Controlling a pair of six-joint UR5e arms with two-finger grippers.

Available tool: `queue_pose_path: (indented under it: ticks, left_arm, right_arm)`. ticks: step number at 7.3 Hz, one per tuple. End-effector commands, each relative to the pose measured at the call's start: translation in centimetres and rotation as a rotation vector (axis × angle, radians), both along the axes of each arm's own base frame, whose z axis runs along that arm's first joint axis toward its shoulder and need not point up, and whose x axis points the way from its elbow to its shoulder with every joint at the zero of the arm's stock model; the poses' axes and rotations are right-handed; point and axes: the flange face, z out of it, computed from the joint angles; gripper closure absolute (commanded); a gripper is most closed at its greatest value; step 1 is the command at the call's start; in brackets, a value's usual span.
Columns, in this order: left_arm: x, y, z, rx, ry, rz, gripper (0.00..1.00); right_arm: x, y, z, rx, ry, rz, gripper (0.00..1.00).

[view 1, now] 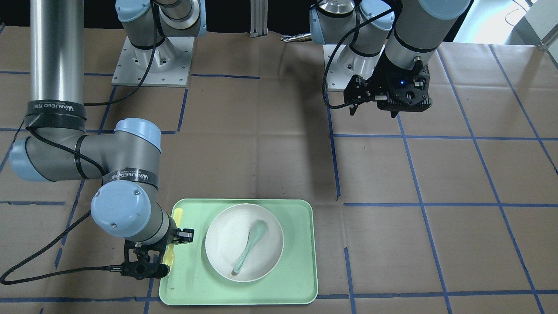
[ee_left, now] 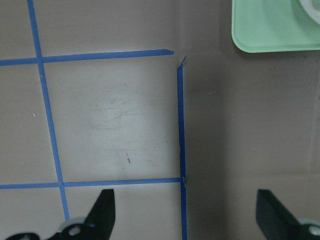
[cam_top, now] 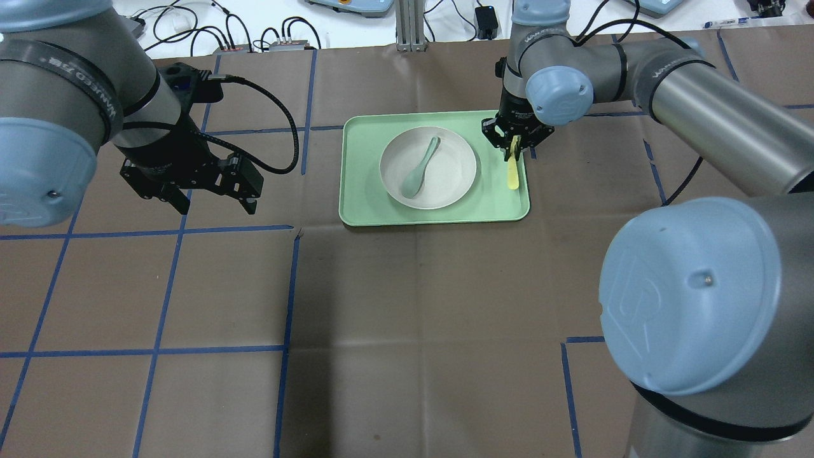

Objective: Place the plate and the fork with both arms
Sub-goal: 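Lower the fork onto the tray and open the right gripper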

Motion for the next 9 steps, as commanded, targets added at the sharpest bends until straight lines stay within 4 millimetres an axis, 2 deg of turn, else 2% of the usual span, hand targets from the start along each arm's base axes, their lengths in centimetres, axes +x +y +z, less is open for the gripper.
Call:
queue_pose_path:
  ticks: [1,2,3,4,5,6,7,8,9]
  left_arm:
    - [0.0,0.0,0.0,0.000,0.000,0.000,0.00]
    - [0.0,-0.1,-0.1,0.000,0.001,0.000,0.00]
    - [0.0,-0.3,-0.4,0.008,0.000,0.000,0.00]
    - [0.0,-0.4,-0.4,0.008,0.002,0.002,0.00]
    - [-0.1,-0.4,-0.5,0.010,0.000,-0.001,0.00]
    - [0.0,-0.5,-0.7,0.014,0.003,0.001,0.00]
    - [0.0,-0.6,-0.8,0.017,0.006,0.002,0.00]
    - [-0.1,-0.6,-0.9,0.020,0.010,0.001,0.00]
    - [-0.1,-0.6,-0.9,0.020,0.010,-0.001,0.00]
  right_arm:
    - [2.0,-0.1,-2.0,-0.014,-0.001,0.000,0.95]
    - [2.0,-0.2,-1.7,-0.021,0.002,-0.001,0.88]
    - [1.9,-0.2,-1.2,-0.027,0.002,0.005,0.30]
    - [1.8,-0.3,-0.5,-0.036,0.001,0.005,0.00]
    - [1.0,-0.5,0.4,-0.047,0.001,-0.006,0.00]
    - [1.0,0.1,3.0,-0.062,0.000,-0.004,0.00]
    - [0.6,1.4,6.3,-0.058,0.000,-0.003,0.00]
    - [0.2,3.4,11.1,-0.051,0.001,0.014,0.00]
    - [-1.0,5.5,15.2,-0.032,0.006,0.016,0.00]
